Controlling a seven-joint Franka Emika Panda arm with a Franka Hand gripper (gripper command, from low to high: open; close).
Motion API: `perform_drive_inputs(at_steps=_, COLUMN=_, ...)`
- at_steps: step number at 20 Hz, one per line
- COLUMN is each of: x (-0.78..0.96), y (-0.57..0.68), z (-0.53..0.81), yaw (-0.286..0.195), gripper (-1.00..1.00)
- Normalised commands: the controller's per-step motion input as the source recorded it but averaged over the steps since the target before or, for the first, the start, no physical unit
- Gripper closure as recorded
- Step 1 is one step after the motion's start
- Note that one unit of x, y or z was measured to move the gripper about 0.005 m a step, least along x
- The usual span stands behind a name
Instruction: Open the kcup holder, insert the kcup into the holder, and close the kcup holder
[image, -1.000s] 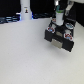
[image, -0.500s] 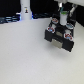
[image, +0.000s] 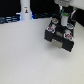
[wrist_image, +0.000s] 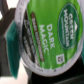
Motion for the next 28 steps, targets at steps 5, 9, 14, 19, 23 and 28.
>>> perform_drive_inputs(at_steps=5, x=-0.07, y=0.01, z=-0.22, yaw=0.035, gripper=1.0)
perform_drive_inputs(at_steps=9, x=0.0, y=-0.2, z=0.09, yaw=0.0, gripper=1.0)
perform_drive_inputs(at_steps=14, x=-0.12, y=-0.4, z=0.32, yaw=0.0, gripper=1.0)
perform_drive_inputs(at_steps=19, x=-0.05, y=-0.25, z=0.05, yaw=0.006, gripper=1.0)
perform_drive_inputs(at_steps=23, x=0.04, y=-0.04, z=-0.12, yaw=-0.008, gripper=1.0)
perform_drive_inputs(at_steps=28, x=0.14, y=0.01, z=-0.11, yaw=-0.006, gripper=1.0)
